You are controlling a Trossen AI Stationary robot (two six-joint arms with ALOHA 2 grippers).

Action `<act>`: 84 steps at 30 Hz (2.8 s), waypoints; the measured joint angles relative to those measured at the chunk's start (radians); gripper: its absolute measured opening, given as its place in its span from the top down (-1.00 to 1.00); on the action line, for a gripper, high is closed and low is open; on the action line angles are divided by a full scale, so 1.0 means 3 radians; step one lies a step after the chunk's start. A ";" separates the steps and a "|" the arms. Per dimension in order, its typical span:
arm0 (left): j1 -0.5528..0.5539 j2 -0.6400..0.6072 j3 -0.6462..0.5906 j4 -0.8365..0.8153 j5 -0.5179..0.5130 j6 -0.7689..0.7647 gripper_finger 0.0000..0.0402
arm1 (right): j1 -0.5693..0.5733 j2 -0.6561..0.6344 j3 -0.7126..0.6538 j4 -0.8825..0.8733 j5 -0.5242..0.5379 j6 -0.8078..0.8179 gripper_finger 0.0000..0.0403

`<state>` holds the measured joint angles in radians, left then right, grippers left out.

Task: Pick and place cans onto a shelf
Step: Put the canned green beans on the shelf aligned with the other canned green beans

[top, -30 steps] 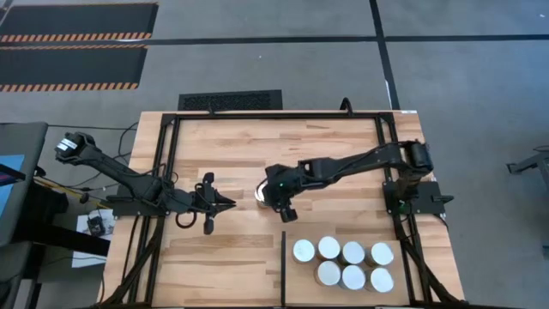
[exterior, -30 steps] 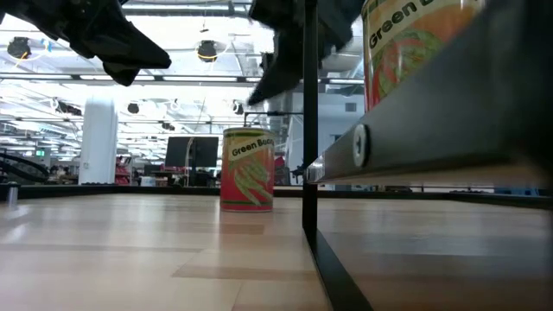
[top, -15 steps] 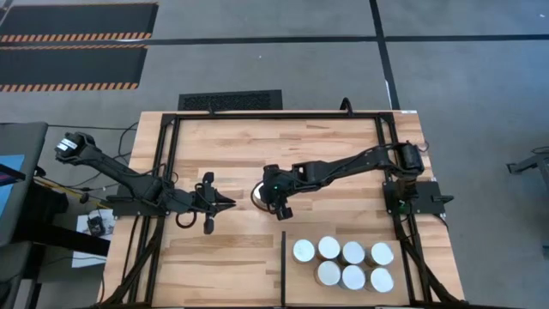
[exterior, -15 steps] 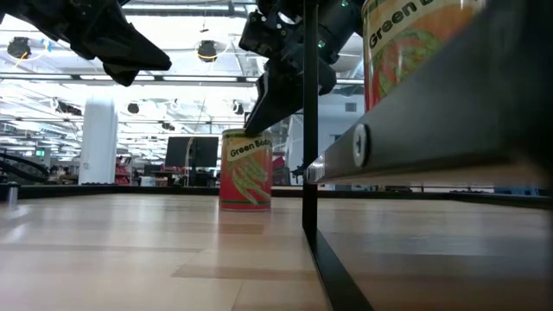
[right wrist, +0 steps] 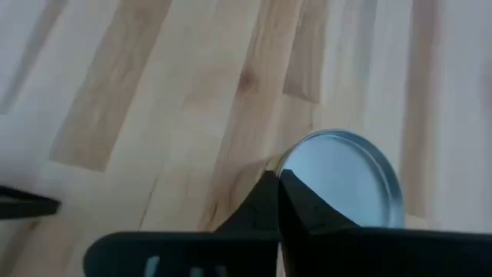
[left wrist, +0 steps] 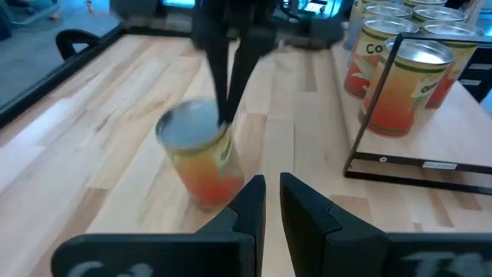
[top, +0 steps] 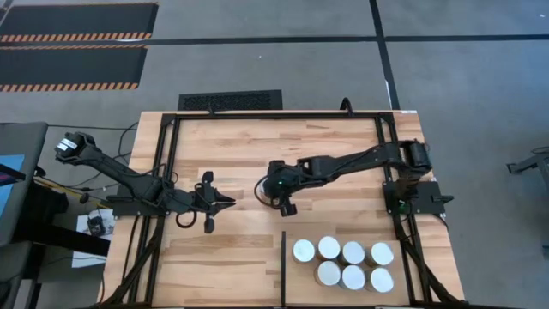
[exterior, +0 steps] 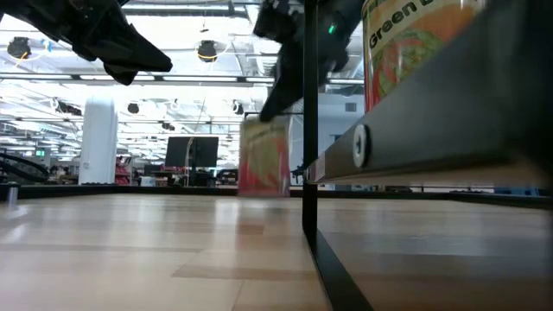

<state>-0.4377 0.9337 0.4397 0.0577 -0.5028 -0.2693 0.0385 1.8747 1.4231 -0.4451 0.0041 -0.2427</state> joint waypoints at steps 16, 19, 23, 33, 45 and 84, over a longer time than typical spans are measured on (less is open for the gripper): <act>0.0001 0.0001 0.0003 -0.0054 -0.0150 0.0137 0.85 | 0.1163 -0.1478 0.0102 -0.0303 0.0833 0.1086 0.98; 0.0001 0.0001 0.0003 -0.0087 -0.0188 0.0137 0.85 | 0.1661 -0.1537 0.0288 -0.0324 0.1152 0.1218 0.98; 0.0001 0.0001 0.0003 -0.0113 -0.0200 0.0135 0.85 | 0.2269 -0.1396 0.0534 -0.0354 0.1571 0.1356 0.98; 0.0004 0.0001 0.0003 -0.0150 -0.0199 0.0133 0.85 | 0.2940 -0.0563 0.1097 -0.1163 0.2162 0.2084 0.97; 0.0004 0.0001 0.0003 -0.0150 -0.0196 0.0109 0.85 | 0.2918 0.0270 0.1809 -0.1790 0.1978 0.2448 0.98; 0.0000 0.0001 0.0001 -0.0222 -0.0201 0.0130 0.85 | 0.2568 0.0698 0.1783 -0.1962 0.1372 0.2765 0.98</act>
<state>-0.4377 0.9340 0.4400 -0.0090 -0.5632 -0.2302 0.8089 2.0842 1.9579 -1.0337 0.4156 0.5869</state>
